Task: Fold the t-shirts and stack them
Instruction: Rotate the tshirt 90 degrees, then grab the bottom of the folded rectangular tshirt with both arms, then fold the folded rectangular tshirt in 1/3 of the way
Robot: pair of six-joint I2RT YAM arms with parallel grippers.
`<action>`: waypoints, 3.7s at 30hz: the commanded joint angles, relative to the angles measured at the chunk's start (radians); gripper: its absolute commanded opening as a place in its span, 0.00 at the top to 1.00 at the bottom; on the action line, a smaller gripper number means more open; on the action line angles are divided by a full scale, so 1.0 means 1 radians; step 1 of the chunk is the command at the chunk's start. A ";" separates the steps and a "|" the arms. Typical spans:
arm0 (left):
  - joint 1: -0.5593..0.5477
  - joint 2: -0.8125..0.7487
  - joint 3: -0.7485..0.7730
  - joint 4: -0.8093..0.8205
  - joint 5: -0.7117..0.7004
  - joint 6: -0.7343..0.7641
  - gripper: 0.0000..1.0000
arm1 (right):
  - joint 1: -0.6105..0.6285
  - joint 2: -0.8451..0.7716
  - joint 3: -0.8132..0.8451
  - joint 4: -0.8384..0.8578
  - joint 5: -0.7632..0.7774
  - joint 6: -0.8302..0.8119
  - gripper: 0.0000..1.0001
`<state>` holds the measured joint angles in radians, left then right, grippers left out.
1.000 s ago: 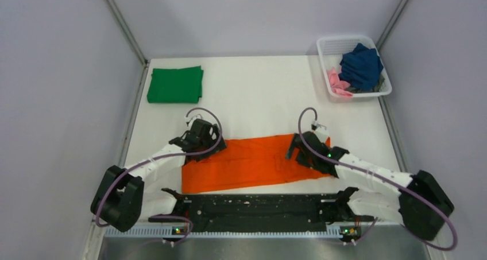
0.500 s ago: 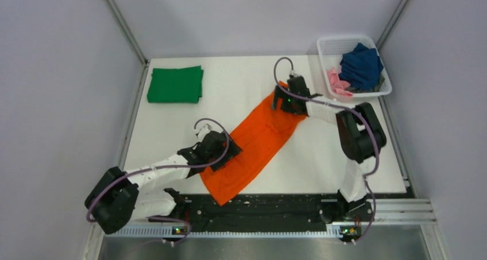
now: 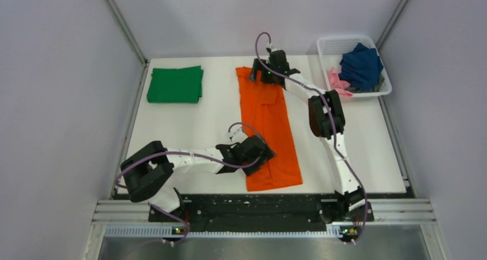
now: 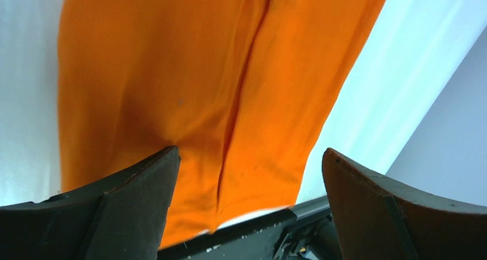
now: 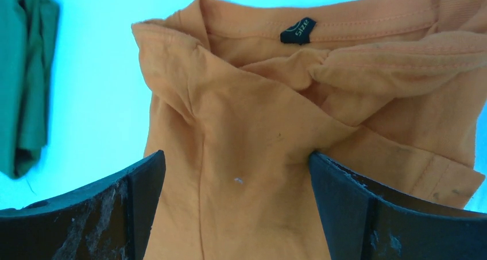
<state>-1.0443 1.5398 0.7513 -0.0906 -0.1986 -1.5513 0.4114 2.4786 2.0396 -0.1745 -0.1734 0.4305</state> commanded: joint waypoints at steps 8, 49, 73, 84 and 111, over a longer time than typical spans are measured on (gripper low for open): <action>-0.076 -0.176 0.122 -0.236 -0.116 0.162 0.01 | 0.016 -0.164 0.148 -0.245 0.039 -0.005 0.01; -0.117 -0.167 -0.219 -0.179 0.118 0.229 1.00 | 0.245 -1.784 -1.783 -0.317 0.051 0.378 0.46; -0.203 -0.466 -0.238 -0.354 -0.013 0.279 1.00 | 0.657 -1.849 -1.747 -0.234 0.233 0.614 1.00; 0.051 -0.386 -0.082 -0.208 -0.028 0.503 1.00 | 0.603 -1.656 -1.516 -0.216 0.547 0.446 1.00; 0.416 0.154 0.356 -0.191 0.069 0.794 1.00 | 0.096 -1.070 -1.246 0.218 0.243 0.123 1.00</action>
<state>-0.6582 1.6379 1.0458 -0.2859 -0.1371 -0.7990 0.5449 1.3560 0.7319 -0.0578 0.1329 0.5972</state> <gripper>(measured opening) 0.021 0.017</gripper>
